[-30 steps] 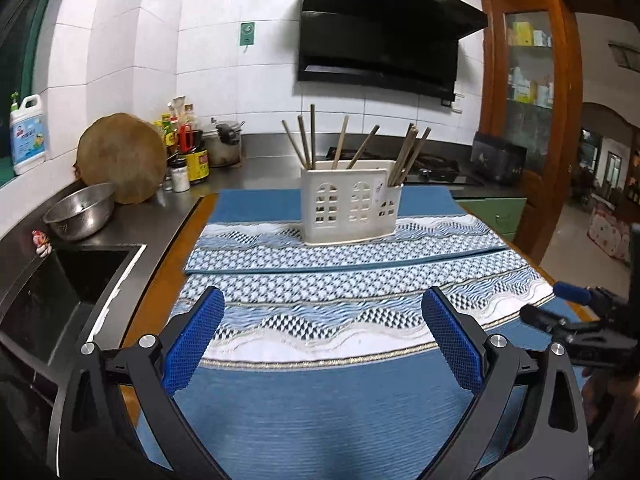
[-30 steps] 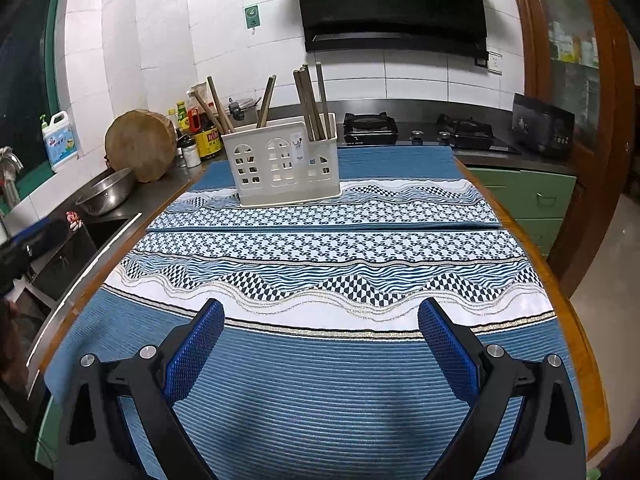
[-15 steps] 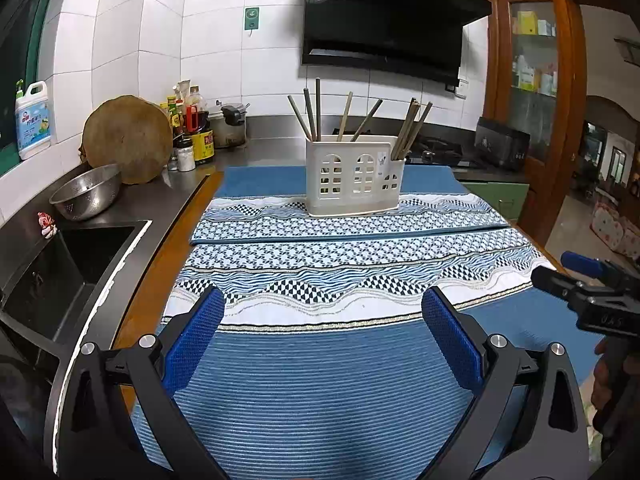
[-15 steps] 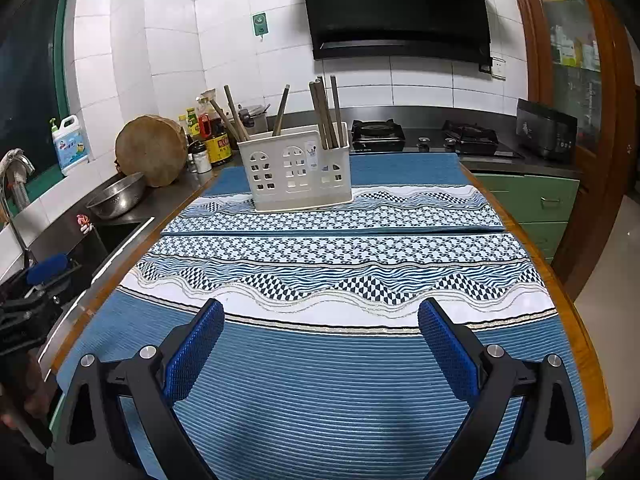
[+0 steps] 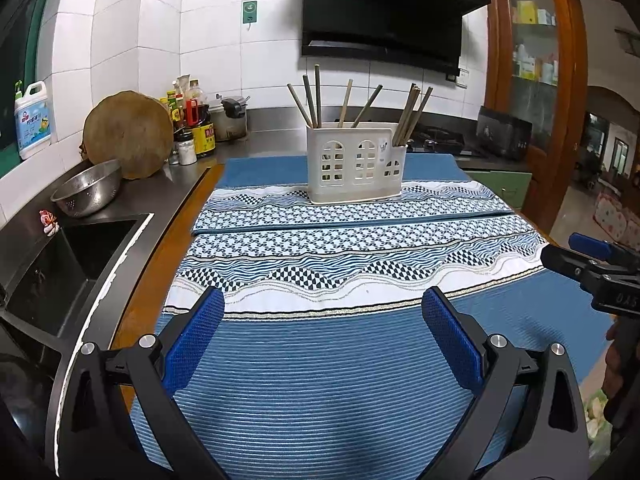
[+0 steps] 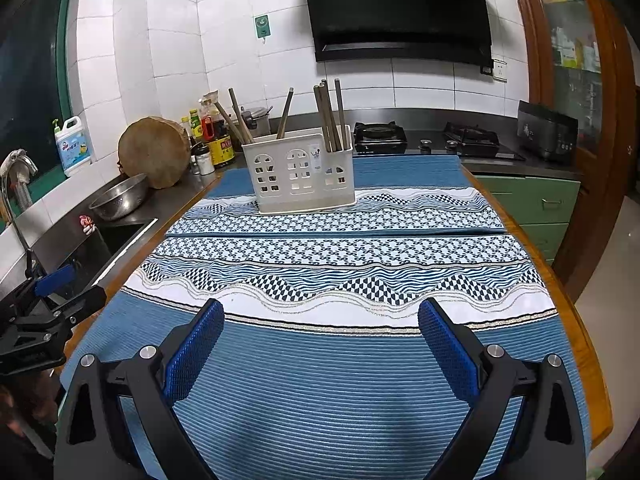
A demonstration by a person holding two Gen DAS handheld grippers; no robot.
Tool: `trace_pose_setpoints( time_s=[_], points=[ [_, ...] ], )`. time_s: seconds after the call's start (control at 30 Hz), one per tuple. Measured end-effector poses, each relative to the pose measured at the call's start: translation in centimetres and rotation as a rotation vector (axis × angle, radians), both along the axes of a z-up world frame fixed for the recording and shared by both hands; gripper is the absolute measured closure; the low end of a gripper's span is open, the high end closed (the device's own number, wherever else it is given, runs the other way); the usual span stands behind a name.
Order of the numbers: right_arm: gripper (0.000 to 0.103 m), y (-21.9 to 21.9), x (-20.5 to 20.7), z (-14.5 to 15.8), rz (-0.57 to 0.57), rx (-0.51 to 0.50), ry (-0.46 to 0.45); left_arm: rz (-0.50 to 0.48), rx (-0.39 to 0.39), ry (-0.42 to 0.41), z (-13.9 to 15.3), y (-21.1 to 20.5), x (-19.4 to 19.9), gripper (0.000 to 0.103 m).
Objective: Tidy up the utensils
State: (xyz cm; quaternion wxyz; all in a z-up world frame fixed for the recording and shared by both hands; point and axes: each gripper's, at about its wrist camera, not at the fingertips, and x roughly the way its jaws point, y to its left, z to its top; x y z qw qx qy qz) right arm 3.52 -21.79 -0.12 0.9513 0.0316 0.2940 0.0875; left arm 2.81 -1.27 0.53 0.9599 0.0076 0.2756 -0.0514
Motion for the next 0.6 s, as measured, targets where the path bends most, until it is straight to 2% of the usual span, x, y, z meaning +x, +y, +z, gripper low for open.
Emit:
trace_pose_setpoints(
  time_s=[0.6],
  points=[
    [0.009, 0.02, 0.07, 0.23, -0.001, 0.001, -0.002, 0.009, -0.004, 0.006, -0.26, 0.12, 0.01, 0.005]
  ],
)
